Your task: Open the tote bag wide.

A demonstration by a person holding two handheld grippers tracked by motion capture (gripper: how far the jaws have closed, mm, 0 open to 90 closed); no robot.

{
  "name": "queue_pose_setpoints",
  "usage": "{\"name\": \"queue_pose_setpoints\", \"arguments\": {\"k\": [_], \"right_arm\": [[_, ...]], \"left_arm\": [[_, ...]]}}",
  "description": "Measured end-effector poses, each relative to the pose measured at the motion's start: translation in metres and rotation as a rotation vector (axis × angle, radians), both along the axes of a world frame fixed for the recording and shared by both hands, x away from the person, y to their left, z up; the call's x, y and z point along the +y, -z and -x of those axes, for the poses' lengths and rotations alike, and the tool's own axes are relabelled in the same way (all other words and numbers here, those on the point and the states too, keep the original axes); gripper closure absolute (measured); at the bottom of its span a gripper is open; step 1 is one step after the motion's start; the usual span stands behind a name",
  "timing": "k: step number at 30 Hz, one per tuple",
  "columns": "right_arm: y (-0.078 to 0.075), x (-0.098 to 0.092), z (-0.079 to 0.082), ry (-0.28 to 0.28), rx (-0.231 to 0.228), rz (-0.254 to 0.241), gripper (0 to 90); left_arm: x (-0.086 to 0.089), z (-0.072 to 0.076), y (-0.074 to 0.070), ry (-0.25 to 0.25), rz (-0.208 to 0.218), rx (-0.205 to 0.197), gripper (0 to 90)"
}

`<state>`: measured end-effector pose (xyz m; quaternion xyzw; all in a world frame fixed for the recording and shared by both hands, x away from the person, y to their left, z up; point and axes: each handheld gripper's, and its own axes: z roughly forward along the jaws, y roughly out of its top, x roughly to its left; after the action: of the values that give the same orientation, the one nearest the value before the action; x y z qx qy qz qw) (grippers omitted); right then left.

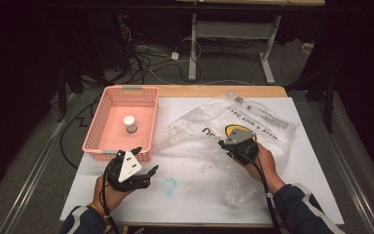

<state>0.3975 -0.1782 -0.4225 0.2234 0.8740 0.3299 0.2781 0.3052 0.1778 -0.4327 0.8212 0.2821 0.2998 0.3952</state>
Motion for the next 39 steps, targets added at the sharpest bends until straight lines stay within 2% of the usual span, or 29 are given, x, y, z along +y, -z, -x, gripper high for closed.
{"name": "queue_pose_setpoints", "arguments": {"k": [1, 5, 6, 8, 13, 19, 21, 24, 26, 29, 30, 32, 36, 38, 39], "right_arm": [[0.000, 0.000, 0.000, 0.000, 0.000, 0.000, 90.0], [-0.013, -0.008, -0.004, 0.034, -0.043, -0.067, 90.0], [-0.013, -0.008, -0.004, 0.034, -0.043, -0.067, 90.0], [-0.018, -0.012, -0.004, 0.038, -0.048, -0.102, 90.0], [-0.028, -0.019, 0.002, 0.043, -0.091, -0.156, 90.0], [-0.043, -0.022, 0.013, 0.058, -0.175, -0.214, 90.0], [-0.047, -0.022, 0.015, 0.066, -0.206, -0.215, 90.0], [-0.052, -0.022, 0.017, 0.063, -0.221, -0.228, 90.0], [-0.053, -0.022, 0.018, 0.065, -0.225, -0.231, 90.0], [-0.056, -0.022, 0.018, 0.063, -0.237, -0.243, 90.0], [-0.057, -0.023, 0.018, 0.064, -0.243, -0.251, 90.0], [-0.059, -0.021, 0.018, 0.064, -0.255, -0.257, 90.0], [-0.061, -0.021, 0.019, 0.064, -0.270, -0.269, 90.0], [-0.062, -0.021, 0.019, 0.058, -0.269, -0.266, 90.0], [-0.062, -0.021, 0.019, 0.058, -0.267, -0.267, 90.0]], "left_arm": [[0.001, -0.001, -0.001, -0.001, 0.005, -0.004, 22.4], [0.002, -0.003, -0.003, -0.003, 0.008, -0.012, 22.3], [0.002, -0.003, -0.003, -0.004, 0.007, -0.014, 22.3], [0.003, -0.003, -0.004, -0.008, 0.010, -0.014, 22.3], [0.007, -0.003, -0.009, -0.024, 0.011, -0.029, 22.2], [0.015, -0.006, -0.021, -0.052, 0.035, -0.045, 22.0], [0.020, -0.008, -0.026, -0.069, 0.048, -0.049, 21.4], [0.028, -0.014, -0.038, -0.097, 0.063, -0.063, 20.8], [0.034, -0.022, -0.045, -0.110, 0.074, -0.052, 20.4], [0.041, -0.041, -0.055, -0.135, 0.064, -0.032, 20.3], [0.043, -0.049, -0.057, -0.143, 0.065, -0.011, 20.3], [0.045, -0.067, -0.057, -0.165, 0.037, 0.011, 20.4], [0.046, -0.105, -0.049, -0.188, -0.024, 0.112, 20.3], [0.048, -0.123, -0.043, -0.193, -0.036, 0.170, 20.3], [0.048, -0.131, -0.041, -0.208, -0.057, 0.183, 20.3]]}}
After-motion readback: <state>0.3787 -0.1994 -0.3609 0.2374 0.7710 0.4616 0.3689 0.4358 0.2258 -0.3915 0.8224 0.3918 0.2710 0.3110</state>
